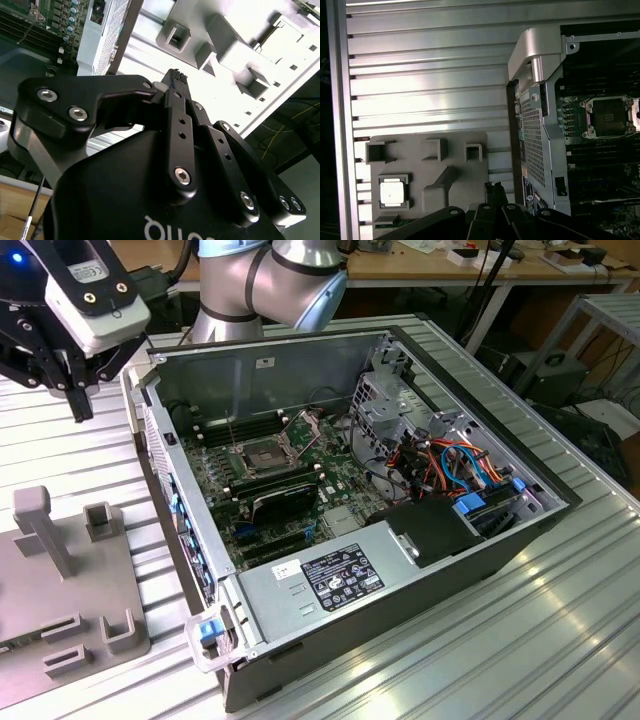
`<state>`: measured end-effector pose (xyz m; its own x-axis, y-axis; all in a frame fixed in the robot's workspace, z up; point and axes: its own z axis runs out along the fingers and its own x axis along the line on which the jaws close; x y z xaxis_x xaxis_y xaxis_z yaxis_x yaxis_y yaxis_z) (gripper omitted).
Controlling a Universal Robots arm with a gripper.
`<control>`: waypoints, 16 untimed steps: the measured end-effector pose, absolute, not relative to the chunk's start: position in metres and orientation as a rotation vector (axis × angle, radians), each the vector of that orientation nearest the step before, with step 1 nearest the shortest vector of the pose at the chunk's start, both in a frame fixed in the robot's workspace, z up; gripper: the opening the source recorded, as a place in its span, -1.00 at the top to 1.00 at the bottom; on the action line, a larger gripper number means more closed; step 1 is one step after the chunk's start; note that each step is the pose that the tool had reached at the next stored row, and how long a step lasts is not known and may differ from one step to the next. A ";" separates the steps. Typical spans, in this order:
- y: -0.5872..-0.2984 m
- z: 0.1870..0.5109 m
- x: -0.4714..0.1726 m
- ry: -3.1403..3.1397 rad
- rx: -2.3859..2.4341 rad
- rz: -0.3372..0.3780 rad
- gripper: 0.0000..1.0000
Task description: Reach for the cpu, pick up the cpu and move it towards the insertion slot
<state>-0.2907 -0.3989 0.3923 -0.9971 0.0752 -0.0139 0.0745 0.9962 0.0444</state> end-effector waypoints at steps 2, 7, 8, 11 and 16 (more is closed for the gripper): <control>-0.399 0.392 -0.293 3.123 0.117 0.069 0.79; -0.399 0.392 -0.298 3.123 0.117 0.069 0.79; -0.399 0.392 -0.299 3.123 0.117 0.069 0.79; -0.399 0.392 -0.302 3.123 0.117 0.069 0.79; -0.399 0.392 -0.307 3.123 0.117 0.069 0.79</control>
